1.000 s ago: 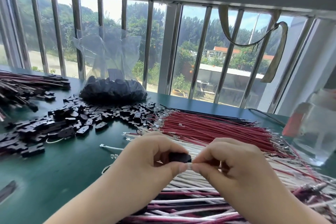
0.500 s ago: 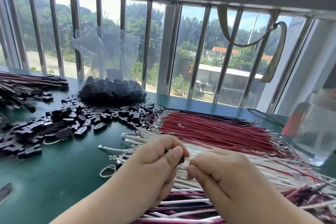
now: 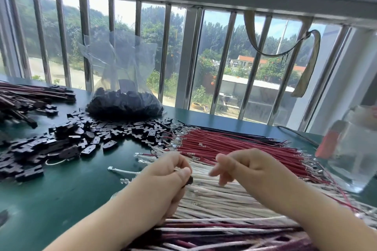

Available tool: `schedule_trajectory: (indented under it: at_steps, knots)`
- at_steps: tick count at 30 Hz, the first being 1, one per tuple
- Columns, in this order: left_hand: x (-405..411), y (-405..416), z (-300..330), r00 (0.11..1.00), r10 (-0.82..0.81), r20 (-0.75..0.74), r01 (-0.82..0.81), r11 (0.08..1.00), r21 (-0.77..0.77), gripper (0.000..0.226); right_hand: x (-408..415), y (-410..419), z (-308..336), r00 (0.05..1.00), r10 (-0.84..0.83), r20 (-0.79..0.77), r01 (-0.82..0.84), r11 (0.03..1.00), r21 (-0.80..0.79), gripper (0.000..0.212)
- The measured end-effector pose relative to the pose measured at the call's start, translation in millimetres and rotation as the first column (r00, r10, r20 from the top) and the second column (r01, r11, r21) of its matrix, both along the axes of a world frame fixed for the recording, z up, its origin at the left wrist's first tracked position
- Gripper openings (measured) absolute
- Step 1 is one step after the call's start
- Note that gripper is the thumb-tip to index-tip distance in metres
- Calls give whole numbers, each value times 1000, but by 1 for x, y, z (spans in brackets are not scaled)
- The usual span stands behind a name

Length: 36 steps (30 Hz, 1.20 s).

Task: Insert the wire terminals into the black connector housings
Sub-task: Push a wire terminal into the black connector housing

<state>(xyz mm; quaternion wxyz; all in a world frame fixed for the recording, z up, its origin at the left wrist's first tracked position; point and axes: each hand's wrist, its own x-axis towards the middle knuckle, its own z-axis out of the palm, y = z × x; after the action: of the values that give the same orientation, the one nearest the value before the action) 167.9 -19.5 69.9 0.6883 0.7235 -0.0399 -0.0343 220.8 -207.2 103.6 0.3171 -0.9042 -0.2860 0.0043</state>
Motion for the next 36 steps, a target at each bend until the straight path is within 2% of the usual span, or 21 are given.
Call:
schedule_trajectory:
  at_steps: [2,4,7,10,12,15,17,19,21,22,24,26,27,31,34,36]
  knots:
    - [3,5,-1,997,1,-74,-2,1000,-10,45,23,-1,-4,977,-154,146,163,985,-49,42]
    - [5,7,-1,995,-6,-101,3,999,-34,43,38,1,-15,965,-187,182,212,969,-128,22]
    - [6,8,0,994,47,-103,-54,997,-63,32,40,9,-17,957,-182,224,236,941,-242,14]
    - [7,8,1,991,78,-107,-87,993,-82,30,37,13,-9,891,-71,448,292,846,-446,17]
    - [7,8,1,991,79,-111,-90,992,-93,28,35,11,-4,897,-50,440,274,843,-464,14]
    - [7,8,1,991,81,-108,-92,990,-106,28,33,-1,13,975,-55,215,150,878,-454,16]
    - [7,8,0,992,86,-97,-95,991,-98,28,35,-12,23,999,-27,26,35,916,-401,21]
    - [8,8,-1,992,95,-83,-101,992,-77,28,35,-18,25,987,7,-158,-41,976,-215,22]
    - [10,9,-2,992,100,-73,-105,992,-65,28,32,-10,18,963,46,-266,-78,991,-110,11]
    - [11,8,-2,992,104,-71,-109,992,-64,27,33,-1,14,966,70,-250,-105,986,-129,11]
    - [11,7,-1,991,113,-73,-119,990,-77,26,38,25,5,987,119,-106,-140,968,-209,19]
    - [10,7,-1,989,129,-77,-138,983,-118,26,39,44,4,991,131,21,-124,973,-193,17]
    - [9,7,0,987,142,-76,-152,977,-146,26,41,46,5,993,116,16,-113,986,-120,16]
    - [8,10,0,985,150,-79,-165,955,-245,24,30,24,4,971,165,-173,-129,971,201,18]
    - [11,11,-5,989,108,-97,-135,933,-333,26,22,13,-2,959,246,-137,-197,933,300,23]
    - [12,12,-7,992,83,-94,-114,908,-403,23,21,11,-3,958,249,-142,-176,903,393,22]
